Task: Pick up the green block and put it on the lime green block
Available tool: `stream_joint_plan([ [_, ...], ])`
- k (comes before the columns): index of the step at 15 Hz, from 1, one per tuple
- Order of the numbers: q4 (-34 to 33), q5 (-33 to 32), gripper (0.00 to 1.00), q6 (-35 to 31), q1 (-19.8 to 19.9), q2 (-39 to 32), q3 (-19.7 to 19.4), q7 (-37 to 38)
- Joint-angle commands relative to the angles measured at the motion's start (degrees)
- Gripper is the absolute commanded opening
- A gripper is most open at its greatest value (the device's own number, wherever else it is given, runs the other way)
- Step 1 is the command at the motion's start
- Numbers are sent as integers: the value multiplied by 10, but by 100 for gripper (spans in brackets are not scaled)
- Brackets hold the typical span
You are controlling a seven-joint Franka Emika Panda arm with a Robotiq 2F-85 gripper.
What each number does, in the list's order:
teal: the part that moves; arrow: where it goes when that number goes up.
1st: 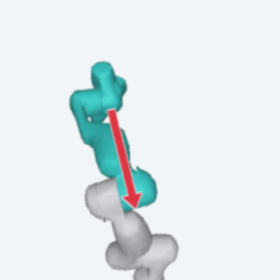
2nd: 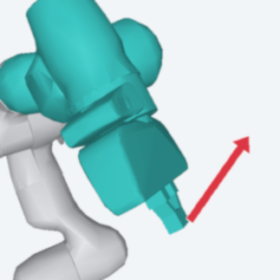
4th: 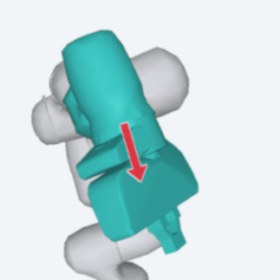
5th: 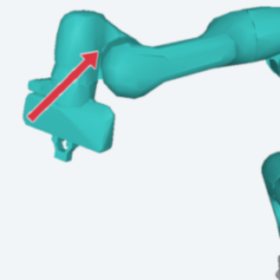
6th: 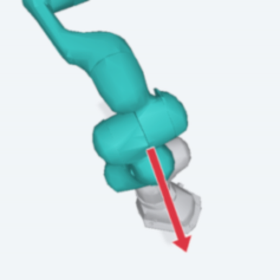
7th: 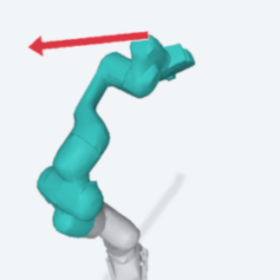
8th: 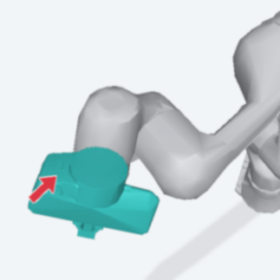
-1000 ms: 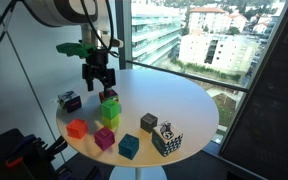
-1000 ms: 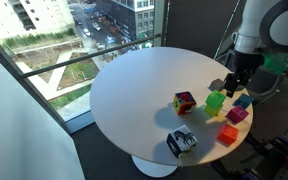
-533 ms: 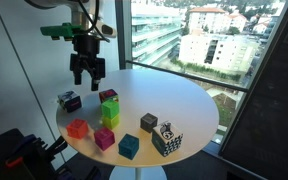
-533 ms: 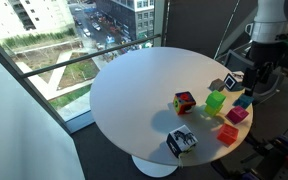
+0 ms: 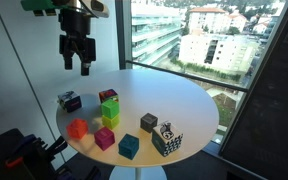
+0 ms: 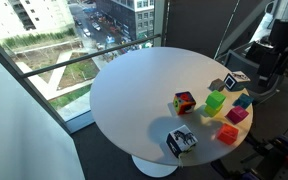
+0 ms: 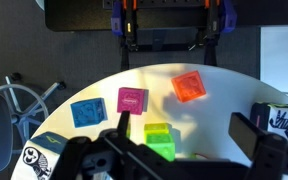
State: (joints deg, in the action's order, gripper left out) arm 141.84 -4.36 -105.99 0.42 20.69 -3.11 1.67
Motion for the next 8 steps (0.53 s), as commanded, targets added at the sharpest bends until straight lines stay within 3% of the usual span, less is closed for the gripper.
stream_joint_plan([
  [1,1,26,100,-1,4,41,0,-14],
  [8,4,45,100,-39,2,71,-3,-46],
])
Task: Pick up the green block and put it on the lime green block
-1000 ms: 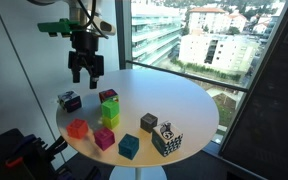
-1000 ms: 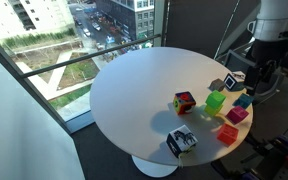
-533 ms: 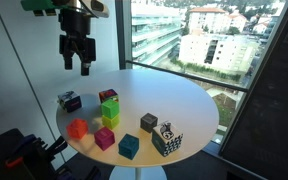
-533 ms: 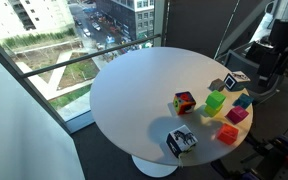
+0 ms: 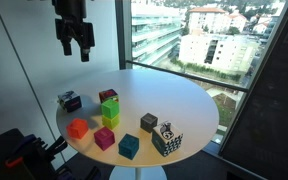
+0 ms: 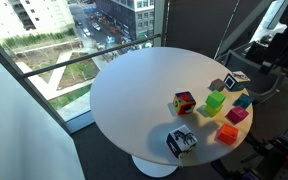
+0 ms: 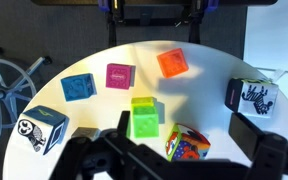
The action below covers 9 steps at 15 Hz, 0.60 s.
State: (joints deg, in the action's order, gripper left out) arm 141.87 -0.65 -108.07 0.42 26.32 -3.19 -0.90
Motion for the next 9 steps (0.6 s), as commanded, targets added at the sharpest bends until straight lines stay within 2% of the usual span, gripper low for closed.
stream_joint_plan([
  [1,5,7,100,-27,3,16,-2,-23],
  [3,7,6,100,-44,3,17,-2,-24],
  [9,2,2,100,-32,4,3,4,-11],
])
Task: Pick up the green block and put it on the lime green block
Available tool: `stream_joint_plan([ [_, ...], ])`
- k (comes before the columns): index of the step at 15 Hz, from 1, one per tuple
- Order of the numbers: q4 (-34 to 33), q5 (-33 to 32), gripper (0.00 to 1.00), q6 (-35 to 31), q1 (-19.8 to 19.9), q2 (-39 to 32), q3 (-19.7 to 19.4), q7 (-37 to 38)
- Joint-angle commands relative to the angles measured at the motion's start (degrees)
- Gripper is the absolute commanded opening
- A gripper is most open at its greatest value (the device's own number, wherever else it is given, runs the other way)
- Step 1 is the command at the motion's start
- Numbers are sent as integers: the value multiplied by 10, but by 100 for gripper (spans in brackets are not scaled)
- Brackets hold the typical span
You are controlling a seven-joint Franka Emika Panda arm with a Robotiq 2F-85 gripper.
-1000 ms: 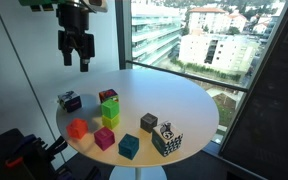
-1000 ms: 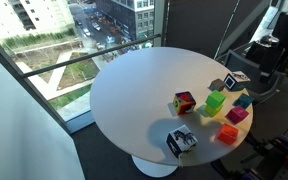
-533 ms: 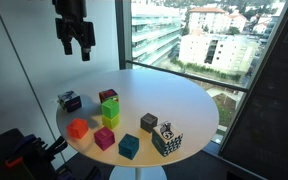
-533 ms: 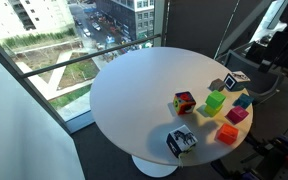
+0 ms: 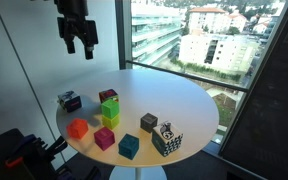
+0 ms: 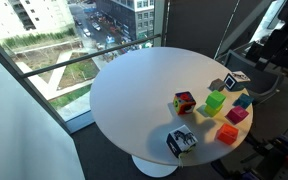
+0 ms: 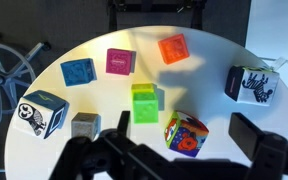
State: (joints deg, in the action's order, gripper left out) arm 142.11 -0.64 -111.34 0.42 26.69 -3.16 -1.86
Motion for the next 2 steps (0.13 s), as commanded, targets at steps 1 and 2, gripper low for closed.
stream_joint_plan([
  [1,-1,2,100,1,4,0,4,-2],
  [2,-1,2,100,1,4,0,4,-2],
])
